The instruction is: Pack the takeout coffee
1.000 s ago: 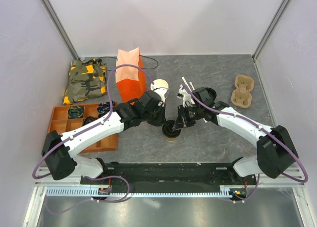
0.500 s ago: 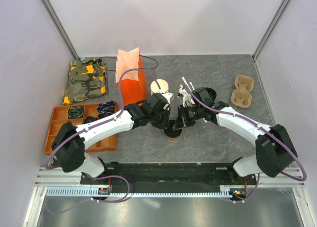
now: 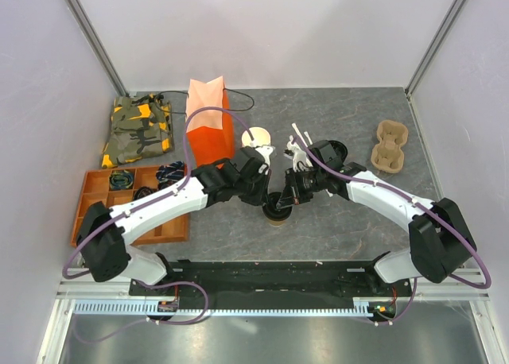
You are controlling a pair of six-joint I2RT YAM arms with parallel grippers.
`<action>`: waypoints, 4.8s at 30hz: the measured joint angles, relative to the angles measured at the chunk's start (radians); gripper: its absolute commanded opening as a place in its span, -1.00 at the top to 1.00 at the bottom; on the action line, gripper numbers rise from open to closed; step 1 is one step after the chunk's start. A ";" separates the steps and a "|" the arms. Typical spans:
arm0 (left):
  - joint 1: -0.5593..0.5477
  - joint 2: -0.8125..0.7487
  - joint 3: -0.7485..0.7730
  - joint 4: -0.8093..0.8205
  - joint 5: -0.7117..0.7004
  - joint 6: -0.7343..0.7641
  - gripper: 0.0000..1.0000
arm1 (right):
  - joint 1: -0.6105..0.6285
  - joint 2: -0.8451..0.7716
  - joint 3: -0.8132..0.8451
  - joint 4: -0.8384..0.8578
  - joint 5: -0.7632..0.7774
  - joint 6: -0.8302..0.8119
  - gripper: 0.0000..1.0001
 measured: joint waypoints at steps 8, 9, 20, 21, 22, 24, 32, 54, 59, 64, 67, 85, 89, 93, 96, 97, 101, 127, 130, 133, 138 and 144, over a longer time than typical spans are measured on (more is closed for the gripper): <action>-0.029 -0.068 0.079 -0.040 -0.045 0.006 0.82 | 0.000 0.000 0.000 0.000 0.000 0.000 0.85; -0.028 -0.068 0.079 -0.043 -0.048 0.006 0.82 | 0.000 -0.001 0.000 0.000 0.000 0.000 0.85; -0.024 0.060 0.010 0.004 -0.041 0.005 0.90 | -0.012 -0.001 -0.011 0.003 -0.008 0.000 0.86; -0.022 0.060 0.006 0.013 -0.039 0.005 0.90 | -0.013 -0.002 -0.013 0.003 -0.012 0.001 0.86; -0.020 0.058 0.004 0.018 -0.037 0.005 0.91 | -0.016 -0.002 -0.014 0.004 -0.016 0.001 0.86; -0.019 0.058 0.004 0.021 -0.035 0.005 0.90 | -0.019 -0.002 -0.014 0.004 -0.018 0.001 0.86; -0.019 0.047 0.005 0.013 -0.038 0.005 0.85 | -0.019 -0.007 -0.015 0.007 -0.019 0.001 0.85; -0.029 0.061 0.045 -0.013 -0.033 0.003 0.85 | -0.019 -0.043 -0.015 -0.035 0.027 -0.037 0.88; -0.025 0.074 0.026 0.009 -0.020 -0.005 0.85 | -0.022 -0.029 -0.014 -0.035 0.012 -0.046 0.89; -0.025 0.069 0.026 0.008 -0.020 -0.004 0.70 | -0.023 -0.029 -0.014 -0.034 0.007 -0.052 0.90; -0.025 0.062 0.026 0.004 -0.005 -0.001 0.54 | -0.023 -0.029 -0.013 -0.035 0.001 -0.052 0.81; -0.024 -0.138 -0.044 0.077 0.128 0.140 0.22 | -0.047 -0.148 0.018 -0.084 0.018 -0.070 0.56; -0.018 -0.119 -0.044 0.085 0.160 0.159 0.40 | -0.065 -0.105 0.031 -0.093 0.049 -0.089 0.57; -0.017 -0.075 -0.042 0.092 0.177 0.172 0.54 | -0.066 -0.082 0.032 -0.102 0.077 -0.108 0.57; -0.015 -0.033 -0.042 0.091 0.190 0.176 0.56 | -0.066 -0.074 0.036 -0.108 0.097 -0.123 0.61; -0.015 -0.021 -0.042 0.091 0.192 0.176 0.57 | -0.068 -0.068 0.040 -0.110 0.102 -0.126 0.63; -0.006 0.006 -0.041 0.091 0.200 0.177 0.58 | -0.074 -0.057 0.046 -0.114 0.106 -0.133 0.63; 0.083 0.116 0.040 0.124 0.279 0.218 0.48 | -0.076 -0.153 -0.025 -0.203 -0.039 -0.120 0.60; 0.083 0.082 0.021 0.138 0.307 0.225 0.43 | -0.076 -0.172 -0.014 -0.204 -0.042 -0.115 0.60; 0.079 -0.002 -0.022 0.150 0.328 0.235 0.42 | -0.079 -0.180 0.010 -0.192 -0.038 -0.109 0.62; 0.049 -0.082 -0.050 0.168 0.345 0.239 0.47 | -0.080 -0.180 0.016 -0.179 -0.032 -0.105 0.68; 0.010 -0.030 -0.050 0.183 0.346 0.239 0.58 | -0.085 -0.198 -0.016 -0.182 -0.020 -0.091 0.76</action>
